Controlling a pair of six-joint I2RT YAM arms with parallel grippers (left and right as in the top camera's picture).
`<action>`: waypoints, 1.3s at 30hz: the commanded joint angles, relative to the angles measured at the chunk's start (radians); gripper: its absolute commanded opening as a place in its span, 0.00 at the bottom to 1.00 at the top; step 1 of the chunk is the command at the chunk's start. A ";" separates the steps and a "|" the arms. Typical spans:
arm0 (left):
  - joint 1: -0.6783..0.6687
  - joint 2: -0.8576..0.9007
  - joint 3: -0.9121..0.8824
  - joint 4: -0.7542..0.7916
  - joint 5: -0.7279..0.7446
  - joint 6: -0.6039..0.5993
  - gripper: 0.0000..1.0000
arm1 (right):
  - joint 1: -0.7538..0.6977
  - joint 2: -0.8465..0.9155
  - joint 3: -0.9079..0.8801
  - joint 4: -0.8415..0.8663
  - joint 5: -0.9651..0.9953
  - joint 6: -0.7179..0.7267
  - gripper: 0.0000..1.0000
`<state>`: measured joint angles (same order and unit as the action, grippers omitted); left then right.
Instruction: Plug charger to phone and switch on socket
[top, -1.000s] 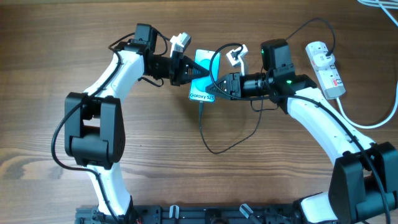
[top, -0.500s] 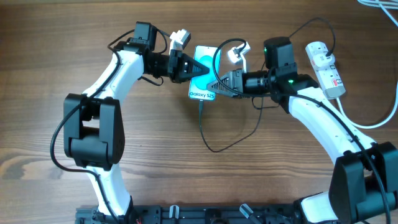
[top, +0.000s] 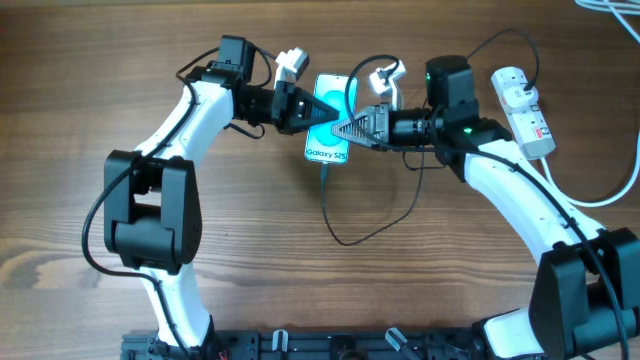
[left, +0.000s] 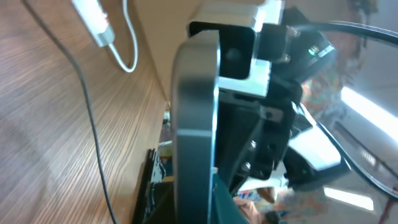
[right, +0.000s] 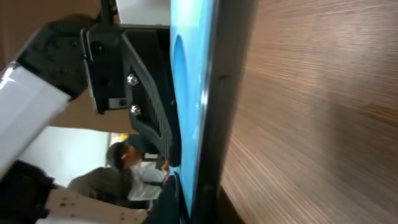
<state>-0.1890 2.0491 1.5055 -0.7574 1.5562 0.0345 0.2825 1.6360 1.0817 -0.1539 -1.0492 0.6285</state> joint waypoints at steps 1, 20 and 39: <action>-0.010 -0.026 0.004 -0.016 -0.108 -0.039 0.25 | 0.017 -0.007 0.005 0.000 0.049 -0.050 0.04; -0.009 -0.026 0.004 -0.036 -1.118 -0.404 1.00 | 0.017 0.058 0.005 -0.267 0.391 -0.105 0.04; -0.009 -0.026 0.003 -0.122 -1.479 -0.443 1.00 | 0.018 0.407 0.005 -0.159 0.248 -0.139 0.14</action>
<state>-0.1974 2.0476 1.5055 -0.8795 0.1005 -0.3992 0.2962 1.9987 1.0840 -0.3099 -0.8188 0.5022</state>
